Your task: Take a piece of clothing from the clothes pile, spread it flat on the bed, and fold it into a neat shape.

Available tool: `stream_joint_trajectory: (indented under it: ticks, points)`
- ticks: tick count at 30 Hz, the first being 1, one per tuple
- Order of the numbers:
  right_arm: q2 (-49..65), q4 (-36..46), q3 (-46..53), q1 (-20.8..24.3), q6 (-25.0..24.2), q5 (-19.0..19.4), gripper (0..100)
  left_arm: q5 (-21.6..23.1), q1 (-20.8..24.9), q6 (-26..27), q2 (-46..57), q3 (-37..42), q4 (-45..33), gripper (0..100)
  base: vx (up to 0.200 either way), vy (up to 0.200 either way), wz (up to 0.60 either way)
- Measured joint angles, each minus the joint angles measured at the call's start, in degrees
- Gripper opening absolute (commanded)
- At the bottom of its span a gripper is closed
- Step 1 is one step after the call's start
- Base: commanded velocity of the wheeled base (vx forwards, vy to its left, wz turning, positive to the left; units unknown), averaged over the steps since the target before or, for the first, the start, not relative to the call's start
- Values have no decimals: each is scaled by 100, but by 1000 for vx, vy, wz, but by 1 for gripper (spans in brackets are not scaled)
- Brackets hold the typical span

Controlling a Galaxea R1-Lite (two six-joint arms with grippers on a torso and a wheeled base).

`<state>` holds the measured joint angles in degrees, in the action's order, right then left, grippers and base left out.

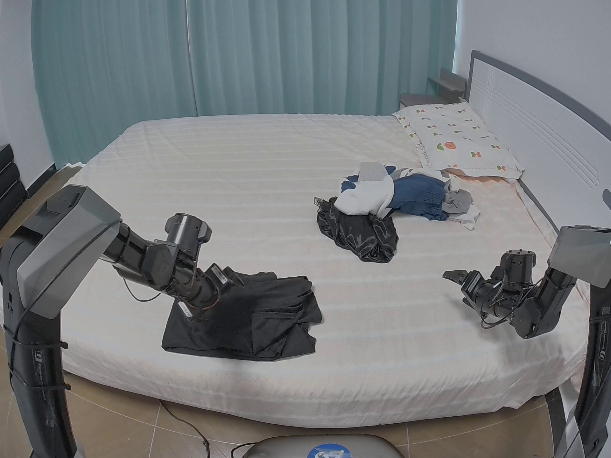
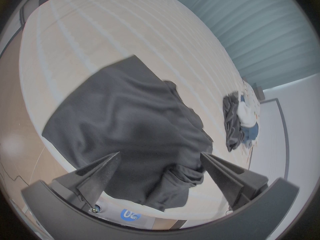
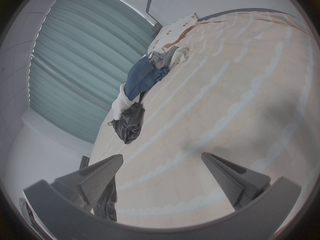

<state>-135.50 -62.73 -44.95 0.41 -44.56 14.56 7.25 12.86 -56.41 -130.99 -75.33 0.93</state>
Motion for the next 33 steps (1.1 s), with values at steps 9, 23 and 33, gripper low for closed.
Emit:
stream_joint_trajectory:
  ticks: [9,23,33]
  points:
    - [90,-52,83,173,38,-73,100,449,-462,-50,74,407,227,100,0,200,0]
    - [463,633,-22,1190,474,-805,100,594,-642,-380,146,697,813,100,0,200,0]
    - [451,1760,-667,2224,1566,-1935,100,596,-691,-444,227,936,1095,100,0,100,0]
